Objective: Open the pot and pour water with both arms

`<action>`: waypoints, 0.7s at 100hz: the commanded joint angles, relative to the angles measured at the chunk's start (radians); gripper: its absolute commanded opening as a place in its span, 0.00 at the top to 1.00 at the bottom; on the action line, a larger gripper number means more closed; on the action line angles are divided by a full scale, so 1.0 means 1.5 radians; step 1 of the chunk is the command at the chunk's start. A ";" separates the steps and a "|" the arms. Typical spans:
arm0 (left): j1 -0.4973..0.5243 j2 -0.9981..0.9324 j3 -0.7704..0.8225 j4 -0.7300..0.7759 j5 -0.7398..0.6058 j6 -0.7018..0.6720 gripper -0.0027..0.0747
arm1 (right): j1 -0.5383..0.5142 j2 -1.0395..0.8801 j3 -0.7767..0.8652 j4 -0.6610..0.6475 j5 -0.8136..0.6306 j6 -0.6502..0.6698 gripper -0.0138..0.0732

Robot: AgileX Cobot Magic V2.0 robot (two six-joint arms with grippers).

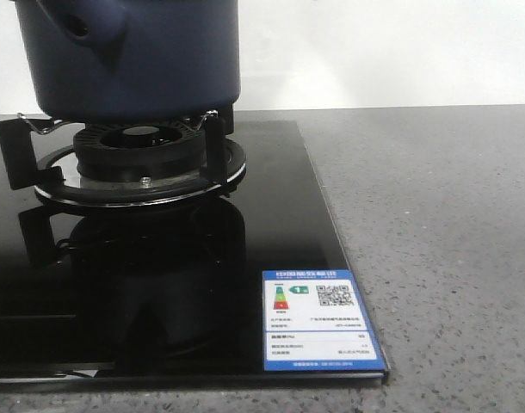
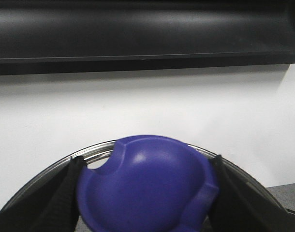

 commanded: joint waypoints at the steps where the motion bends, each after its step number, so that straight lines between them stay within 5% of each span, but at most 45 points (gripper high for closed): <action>1: 0.000 -0.014 -0.024 0.000 -0.072 0.002 0.52 | 0.025 -0.011 -0.043 -0.102 -0.029 -0.007 0.40; 36: 0.000 -0.014 -0.024 0.000 -0.072 0.002 0.53 | 0.087 0.033 -0.049 -0.345 -0.038 -0.007 0.40; 70: 0.000 -0.014 -0.024 0.000 -0.072 0.002 0.53 | 0.096 0.048 -0.049 -0.464 -0.047 -0.007 0.40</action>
